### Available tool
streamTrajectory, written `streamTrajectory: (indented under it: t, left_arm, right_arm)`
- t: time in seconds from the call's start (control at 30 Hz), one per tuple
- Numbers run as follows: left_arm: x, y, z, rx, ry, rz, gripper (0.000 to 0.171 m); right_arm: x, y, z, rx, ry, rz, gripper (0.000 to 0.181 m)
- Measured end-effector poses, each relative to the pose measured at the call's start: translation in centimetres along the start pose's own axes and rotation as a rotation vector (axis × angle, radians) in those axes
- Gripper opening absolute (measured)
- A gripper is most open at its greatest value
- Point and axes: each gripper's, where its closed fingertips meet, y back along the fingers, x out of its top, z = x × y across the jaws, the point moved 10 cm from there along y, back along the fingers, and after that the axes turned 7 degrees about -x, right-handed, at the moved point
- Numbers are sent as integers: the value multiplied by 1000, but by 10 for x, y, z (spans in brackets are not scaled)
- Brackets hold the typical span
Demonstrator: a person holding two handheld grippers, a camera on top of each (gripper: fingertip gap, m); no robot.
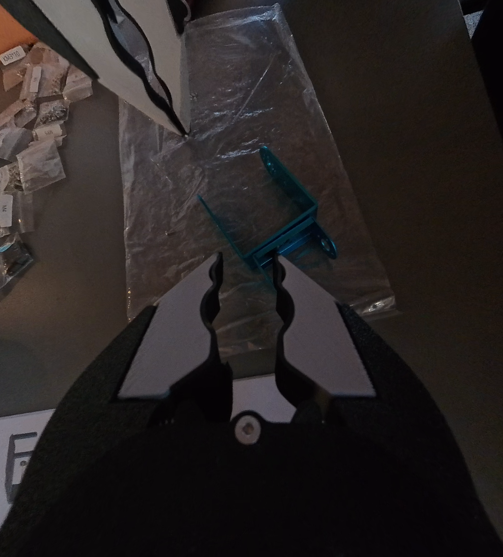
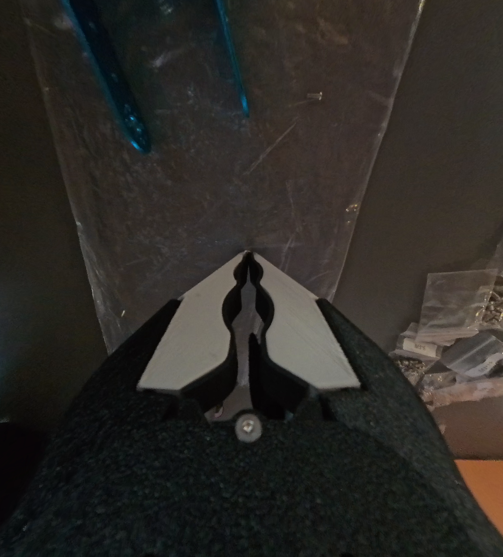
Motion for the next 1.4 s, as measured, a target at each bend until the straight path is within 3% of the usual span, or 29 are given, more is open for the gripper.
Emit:
streamTrajectory:
  t: [0.23, 0.33, 0.5, 1.1, 1.4]
  left_arm:
    - [-1, 1, -2, -1, 9, 0, 33]
    - [-1, 1, -2, 0, 8, 0, 33]
    - [-1, 1, -2, 2, 6, 0, 33]
    - [-1, 1, -1, 1, 5, -2, 33]
    - [-1, 1, -1, 3, 2, -3, 34]
  right_arm:
    - [-6, 9, 1, -11, -19, 78, 3]
    - [-3, 5, -2, -17, -7, 51, 10]
    - [-2, -3, -2, -25, -1, 14, 4]
    - [0, 7, -2, -18, 31, 97, 0]
    - [-2, -1, 0, -56, 21, 42, 5]
